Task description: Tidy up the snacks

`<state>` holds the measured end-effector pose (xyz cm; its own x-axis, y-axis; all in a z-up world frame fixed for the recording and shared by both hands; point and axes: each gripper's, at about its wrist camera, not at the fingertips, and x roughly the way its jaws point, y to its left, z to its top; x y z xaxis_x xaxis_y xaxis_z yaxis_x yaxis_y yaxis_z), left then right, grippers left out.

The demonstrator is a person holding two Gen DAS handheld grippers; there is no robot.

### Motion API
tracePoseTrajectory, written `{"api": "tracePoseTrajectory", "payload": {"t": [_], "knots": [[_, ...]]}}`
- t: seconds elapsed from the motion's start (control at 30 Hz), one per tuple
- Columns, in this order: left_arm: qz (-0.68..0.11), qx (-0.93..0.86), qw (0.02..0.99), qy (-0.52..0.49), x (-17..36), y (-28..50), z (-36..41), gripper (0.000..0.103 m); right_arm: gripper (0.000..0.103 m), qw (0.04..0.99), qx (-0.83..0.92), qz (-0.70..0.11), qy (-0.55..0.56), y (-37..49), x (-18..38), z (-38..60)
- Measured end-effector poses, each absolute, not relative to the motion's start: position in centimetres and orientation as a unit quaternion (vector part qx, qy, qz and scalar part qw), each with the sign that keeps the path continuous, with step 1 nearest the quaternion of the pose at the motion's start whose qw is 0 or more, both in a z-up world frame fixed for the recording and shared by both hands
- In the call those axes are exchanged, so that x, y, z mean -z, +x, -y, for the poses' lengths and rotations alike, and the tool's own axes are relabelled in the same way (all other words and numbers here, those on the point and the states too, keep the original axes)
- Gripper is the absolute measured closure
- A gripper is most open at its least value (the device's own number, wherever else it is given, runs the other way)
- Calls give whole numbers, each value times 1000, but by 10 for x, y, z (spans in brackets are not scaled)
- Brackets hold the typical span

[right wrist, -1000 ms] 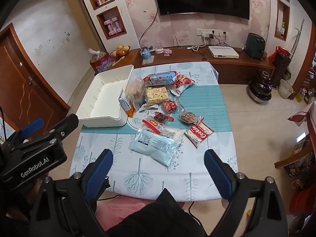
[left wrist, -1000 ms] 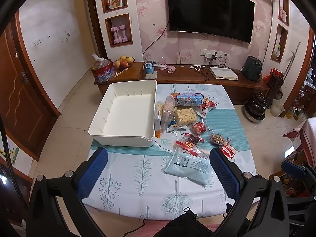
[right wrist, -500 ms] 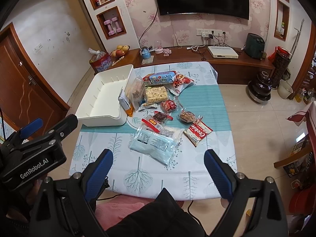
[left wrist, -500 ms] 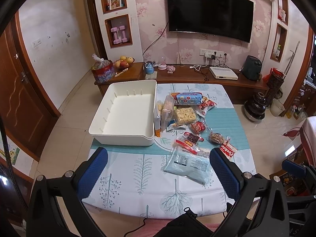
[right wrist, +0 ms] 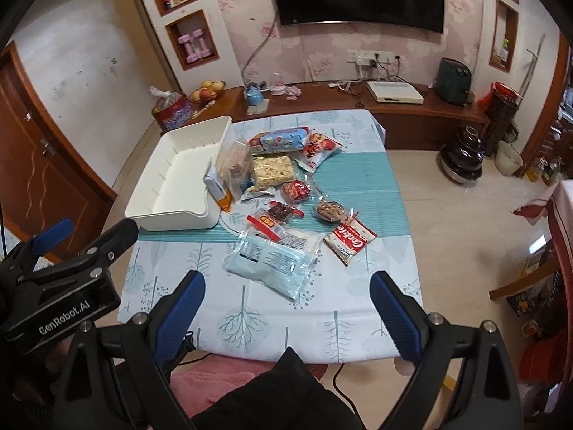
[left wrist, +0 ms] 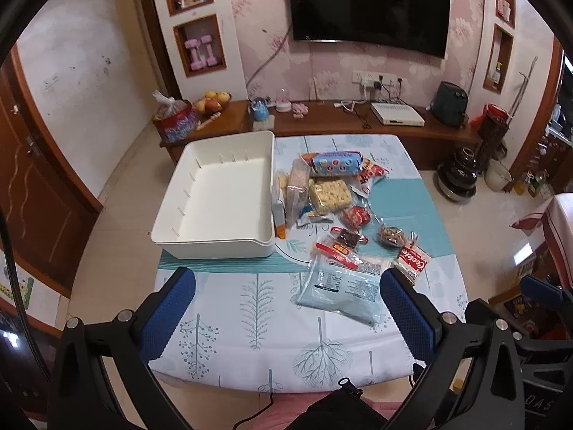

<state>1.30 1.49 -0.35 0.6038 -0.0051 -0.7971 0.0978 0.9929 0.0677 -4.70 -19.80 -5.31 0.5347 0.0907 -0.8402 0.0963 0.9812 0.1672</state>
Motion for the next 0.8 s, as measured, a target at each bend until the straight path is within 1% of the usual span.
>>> {"api": "tracePoseTrajectory", "payload": {"t": [0.2,0.5,0.8], "knots": [[-474,73,876,41,19,44,-11,1,9,859,39,-500,106,-30,58,204],[-522,127,843,31,47,90,-8,0,9,846,106,-504,137,-7,62,217],[-578,129,806,3,81,110,1,0,9,811,128,-540,188,17,88,250]]}}
